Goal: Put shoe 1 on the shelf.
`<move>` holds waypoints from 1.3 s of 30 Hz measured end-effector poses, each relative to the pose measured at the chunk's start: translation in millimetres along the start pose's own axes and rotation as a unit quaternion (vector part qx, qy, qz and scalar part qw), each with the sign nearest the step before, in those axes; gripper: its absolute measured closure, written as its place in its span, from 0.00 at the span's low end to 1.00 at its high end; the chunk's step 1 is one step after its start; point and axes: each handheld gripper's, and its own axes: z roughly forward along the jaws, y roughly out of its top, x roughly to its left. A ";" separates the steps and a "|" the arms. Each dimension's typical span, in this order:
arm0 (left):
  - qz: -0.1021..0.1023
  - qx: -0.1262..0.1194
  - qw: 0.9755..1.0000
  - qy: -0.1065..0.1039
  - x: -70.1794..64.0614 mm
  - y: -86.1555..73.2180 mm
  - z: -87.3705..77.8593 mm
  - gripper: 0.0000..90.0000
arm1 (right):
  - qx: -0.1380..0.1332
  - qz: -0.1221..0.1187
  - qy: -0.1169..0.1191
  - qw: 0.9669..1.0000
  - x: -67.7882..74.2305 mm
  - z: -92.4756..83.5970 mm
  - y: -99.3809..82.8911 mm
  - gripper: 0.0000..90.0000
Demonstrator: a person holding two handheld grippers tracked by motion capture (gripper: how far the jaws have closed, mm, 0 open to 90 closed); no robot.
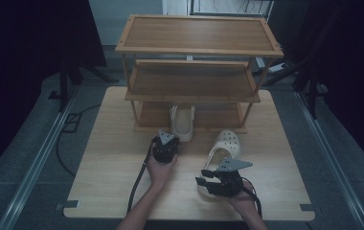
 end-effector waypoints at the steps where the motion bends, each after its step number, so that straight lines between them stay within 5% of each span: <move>1: 0.002 0.001 1.000 0.002 -0.1 2.0 2.2 0.96 | -0.001 -0.001 0.000 1.000 0.2 -0.3 0.2 0.66; 16: 0.000 0.004 1.000 0.020 -3.3 18.9 29.6 0.94 | -0.002 -0.001 -0.001 1.000 -0.5 -1.3 0.4 0.66; 24: 0.002 0.001 1.000 0.025 -1.9 19.4 28.2 0.87 | 0.001 -0.003 0.000 1.000 0.2 -0.1 0.1 0.66; 31: 0.016 -0.011 1.000 0.024 2.4 13.7 2.1 0.68 | -0.001 0.000 -0.003 1.000 -2.0 -1.5 -0.1 0.66; 39: 0.010 0.002 1.000 -0.008 15.6 -3.8 -42.0 0.59 | 0.001 -0.003 -0.006 1.000 -0.1 1.5 0.9 0.66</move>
